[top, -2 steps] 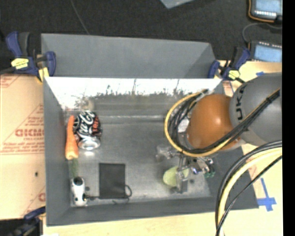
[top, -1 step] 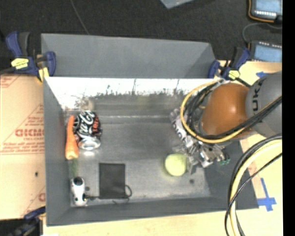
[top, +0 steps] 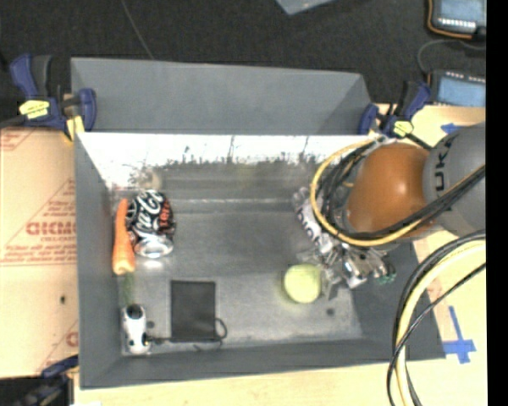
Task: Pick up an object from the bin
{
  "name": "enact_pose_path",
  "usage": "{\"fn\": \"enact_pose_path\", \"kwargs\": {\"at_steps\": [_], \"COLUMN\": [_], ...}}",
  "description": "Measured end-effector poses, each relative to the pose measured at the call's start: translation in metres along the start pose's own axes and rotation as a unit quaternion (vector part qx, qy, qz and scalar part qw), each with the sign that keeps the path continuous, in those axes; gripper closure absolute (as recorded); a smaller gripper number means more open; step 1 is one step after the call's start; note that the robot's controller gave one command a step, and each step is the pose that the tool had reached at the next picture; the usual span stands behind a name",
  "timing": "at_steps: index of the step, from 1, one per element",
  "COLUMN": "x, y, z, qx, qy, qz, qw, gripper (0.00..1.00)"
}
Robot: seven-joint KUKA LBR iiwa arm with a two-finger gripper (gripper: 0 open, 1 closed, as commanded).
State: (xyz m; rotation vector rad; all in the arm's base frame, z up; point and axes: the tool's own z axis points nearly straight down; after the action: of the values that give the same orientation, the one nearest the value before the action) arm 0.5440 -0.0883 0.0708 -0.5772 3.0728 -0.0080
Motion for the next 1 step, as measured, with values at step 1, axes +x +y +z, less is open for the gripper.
{"fn": "enact_pose_path", "kwargs": {"at_steps": [1], "x": [-0.0006], "y": [0.0000], "z": [0.0000], "qx": [0.000], "qy": [-0.0005], "qz": [0.002], "qw": [1.0000], "gripper": [1.00]}}
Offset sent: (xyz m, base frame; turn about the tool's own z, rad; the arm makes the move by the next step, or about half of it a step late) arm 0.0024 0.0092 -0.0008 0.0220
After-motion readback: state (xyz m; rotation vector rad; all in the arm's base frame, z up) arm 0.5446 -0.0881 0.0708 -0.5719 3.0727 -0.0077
